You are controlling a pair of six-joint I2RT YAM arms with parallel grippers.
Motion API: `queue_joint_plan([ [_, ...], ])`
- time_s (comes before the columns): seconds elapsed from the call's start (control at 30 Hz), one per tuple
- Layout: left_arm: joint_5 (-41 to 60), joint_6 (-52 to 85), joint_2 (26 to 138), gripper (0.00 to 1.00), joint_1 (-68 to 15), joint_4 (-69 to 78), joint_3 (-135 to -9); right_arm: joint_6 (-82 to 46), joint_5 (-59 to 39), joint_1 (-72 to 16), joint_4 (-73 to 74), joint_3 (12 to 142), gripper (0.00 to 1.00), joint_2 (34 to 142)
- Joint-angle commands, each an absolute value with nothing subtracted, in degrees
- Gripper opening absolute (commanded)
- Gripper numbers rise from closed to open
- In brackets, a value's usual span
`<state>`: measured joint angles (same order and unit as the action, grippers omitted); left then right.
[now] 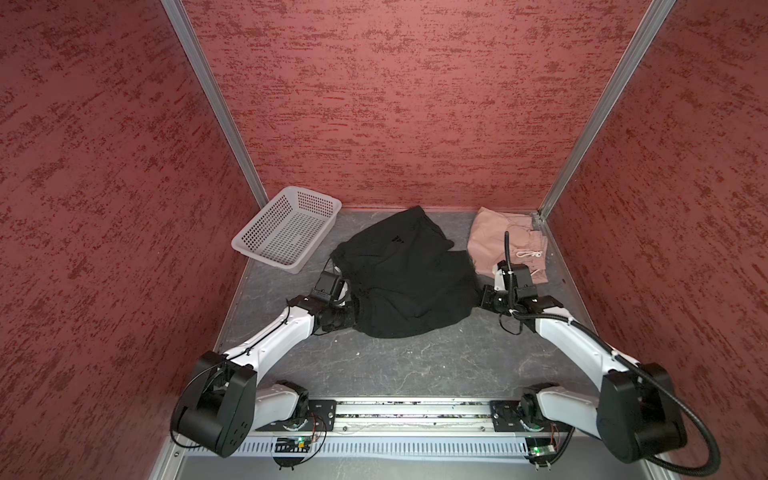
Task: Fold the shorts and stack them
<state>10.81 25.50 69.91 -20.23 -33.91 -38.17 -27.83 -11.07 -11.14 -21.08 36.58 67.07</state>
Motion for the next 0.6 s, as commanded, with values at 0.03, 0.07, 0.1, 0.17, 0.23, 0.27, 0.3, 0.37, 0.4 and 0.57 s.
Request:
queue_joint_plan([
  [0.03,7.8,26.2,65.3,0.12,-21.0,-41.9,-39.5,-32.3,-10.1,-10.9,-26.9,33.7,0.00,64.7],
  [0.07,8.0,26.8,64.2,0.34,-21.0,-41.9,-39.3,-32.0,-9.9,-10.9,-27.9,34.1,0.00,64.4],
  [0.1,8.2,27.1,63.5,0.41,-20.8,-41.7,-39.4,-31.5,-9.5,-10.9,-28.7,34.6,0.09,64.1],
  [0.17,8.9,27.6,62.3,0.42,-19.9,-40.3,-39.3,-30.1,-7.4,-10.9,-30.7,37.0,0.27,63.6],
  [0.23,9.4,27.9,62.0,0.53,-19.6,-37.2,-38.8,-28.3,-5.6,-10.9,-30.7,39.1,0.47,63.5],
  [0.27,10.7,28.0,62.0,0.57,-19.6,-34.4,-38.2,-27.3,-5.0,-10.9,-29.8,39.9,0.50,63.9],
  [0.3,11.7,28.2,62.3,0.60,-19.7,-31.8,-37.5,-26.1,-4.9,-10.9,-28.6,40.5,0.52,64.6],
  [0.37,13.9,28.2,63.5,0.68,-20.0,-26.3,-36.0,-24.1,-5.9,-10.9,-26.1,41.7,0.56,67.4],
  [0.4,14.4,28.0,64.2,0.68,-20.3,-24.6,-35.7,-23.2,-7.3,-10.9,-24.7,41.9,0.57,68.8],
  [0.57,15.7,26.3,68.0,0.69,-20.7,-20.0,-35.0,-20.5,-10.1,-10.9,-19.8,42.9,0.60,77.1],
])
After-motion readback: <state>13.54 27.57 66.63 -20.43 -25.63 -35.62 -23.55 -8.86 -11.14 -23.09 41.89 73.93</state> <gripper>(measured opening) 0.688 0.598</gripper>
